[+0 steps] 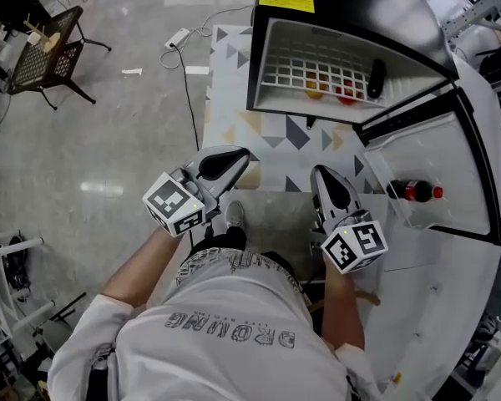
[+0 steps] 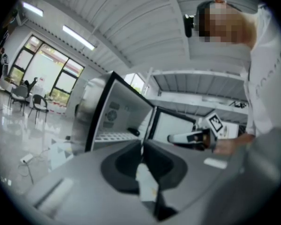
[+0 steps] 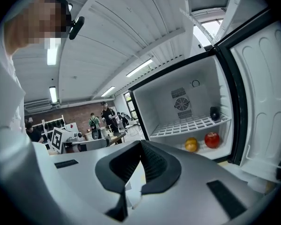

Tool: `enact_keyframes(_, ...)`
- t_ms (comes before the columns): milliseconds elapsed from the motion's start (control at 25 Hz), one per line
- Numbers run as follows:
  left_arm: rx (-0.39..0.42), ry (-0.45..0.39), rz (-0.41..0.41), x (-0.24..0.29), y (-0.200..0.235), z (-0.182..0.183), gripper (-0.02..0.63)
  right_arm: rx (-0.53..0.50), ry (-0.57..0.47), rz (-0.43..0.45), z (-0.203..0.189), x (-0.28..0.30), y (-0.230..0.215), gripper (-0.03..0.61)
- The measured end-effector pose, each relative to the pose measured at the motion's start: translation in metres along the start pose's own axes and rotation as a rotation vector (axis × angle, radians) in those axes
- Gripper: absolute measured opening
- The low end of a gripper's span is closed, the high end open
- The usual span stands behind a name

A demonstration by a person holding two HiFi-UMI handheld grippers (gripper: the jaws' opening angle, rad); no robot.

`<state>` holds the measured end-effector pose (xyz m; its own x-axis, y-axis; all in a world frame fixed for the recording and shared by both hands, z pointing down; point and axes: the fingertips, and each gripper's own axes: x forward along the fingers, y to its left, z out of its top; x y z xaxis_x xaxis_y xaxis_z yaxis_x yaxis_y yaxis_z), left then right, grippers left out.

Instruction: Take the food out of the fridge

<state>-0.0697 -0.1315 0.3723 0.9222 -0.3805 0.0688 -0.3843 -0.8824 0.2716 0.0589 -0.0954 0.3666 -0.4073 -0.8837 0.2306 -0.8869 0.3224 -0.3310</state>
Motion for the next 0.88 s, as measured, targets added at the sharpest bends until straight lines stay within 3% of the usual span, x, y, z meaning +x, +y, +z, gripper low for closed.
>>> enact_keyframes(440,0.020,0.019,-0.013,0.006,0.029,0.008,0.018,0.000,-0.009,-0.033,0.005,0.035,-0.011,0.000)
enact_keyframes(880,-0.002,0.065,0.035,0.040,0.053,-0.011,0.018,-0.004,0.013,-0.046,-0.006,0.067,-0.068,0.000)
